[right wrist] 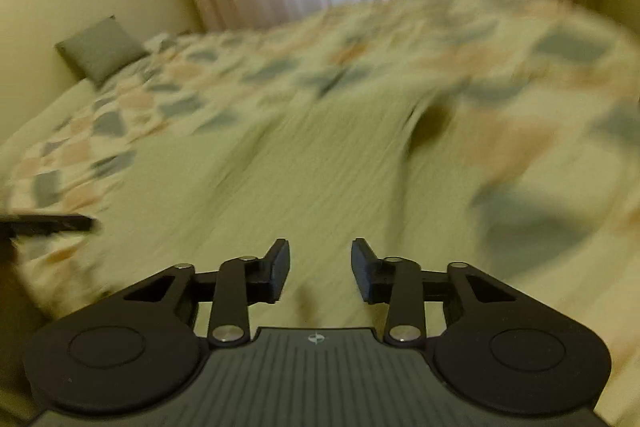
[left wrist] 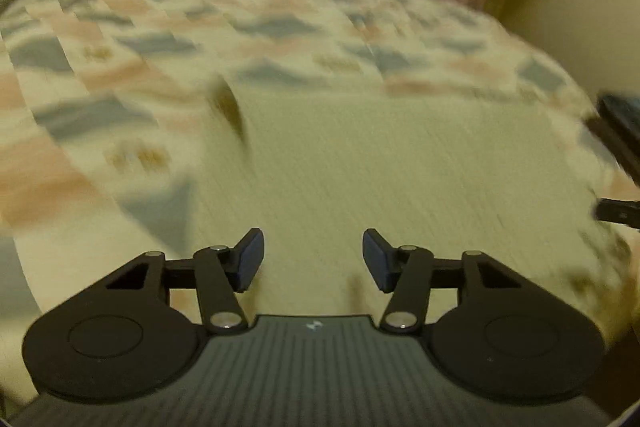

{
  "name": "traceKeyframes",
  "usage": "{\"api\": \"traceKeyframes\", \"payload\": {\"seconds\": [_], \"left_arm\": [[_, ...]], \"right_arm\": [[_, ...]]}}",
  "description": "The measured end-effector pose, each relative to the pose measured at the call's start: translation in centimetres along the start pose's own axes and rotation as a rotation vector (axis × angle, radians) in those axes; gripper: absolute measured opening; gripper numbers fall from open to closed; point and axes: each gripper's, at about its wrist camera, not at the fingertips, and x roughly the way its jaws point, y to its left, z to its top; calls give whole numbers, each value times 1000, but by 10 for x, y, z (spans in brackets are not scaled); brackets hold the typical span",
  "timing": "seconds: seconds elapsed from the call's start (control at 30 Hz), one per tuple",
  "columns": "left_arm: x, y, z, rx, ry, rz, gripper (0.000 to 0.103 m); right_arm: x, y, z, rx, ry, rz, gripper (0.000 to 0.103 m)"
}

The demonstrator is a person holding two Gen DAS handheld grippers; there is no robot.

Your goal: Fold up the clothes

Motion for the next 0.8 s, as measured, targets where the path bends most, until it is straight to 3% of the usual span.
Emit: {"api": "traceKeyframes", "payload": {"seconds": [0.07, 0.13, 0.2, 0.27, 0.37, 0.43, 0.5, 0.57, 0.6, 0.63, 0.7, 0.8], "left_arm": [[18, 16, 28, 94, -65, 84, 50], [47, 29, 42, 128, -20, 72, 50], [77, 41, 56, 161, 24, 60, 51], [106, 54, 69, 194, 69, 48, 52], [133, 78, 68, 116, 74, -14, 53], [144, 93, 68, 47, 65, -91, 55], [153, 104, 69, 0, 52, -155, 55], [160, 111, 73, -17, 37, -205, 51], [162, 113, 73, -35, 33, -224, 30], [164, 115, 74, -54, 28, -242, 19], [166, 114, 72, -64, 18, -243, 13], [169, 110, 64, -51, 15, -200, 14]], "right_arm": [[16, -16, 20, -126, -37, -108, 39], [38, -30, 33, -243, -26, -168, 39], [64, -45, 43, -300, 21, -159, 39], [86, -56, 45, -309, 47, -122, 47], [112, -70, 44, -308, 58, -65, 52], [125, -78, 46, -306, 25, -20, 60], [134, -86, 53, -256, 0, 55, 60], [141, -96, 63, -175, -2, 140, 51], [145, -100, 66, -132, 15, 163, 29], [147, -103, 67, -97, 28, 162, 19], [149, -108, 66, -33, 48, 136, 13], [152, -112, 58, 36, 78, 84, 12]]}}
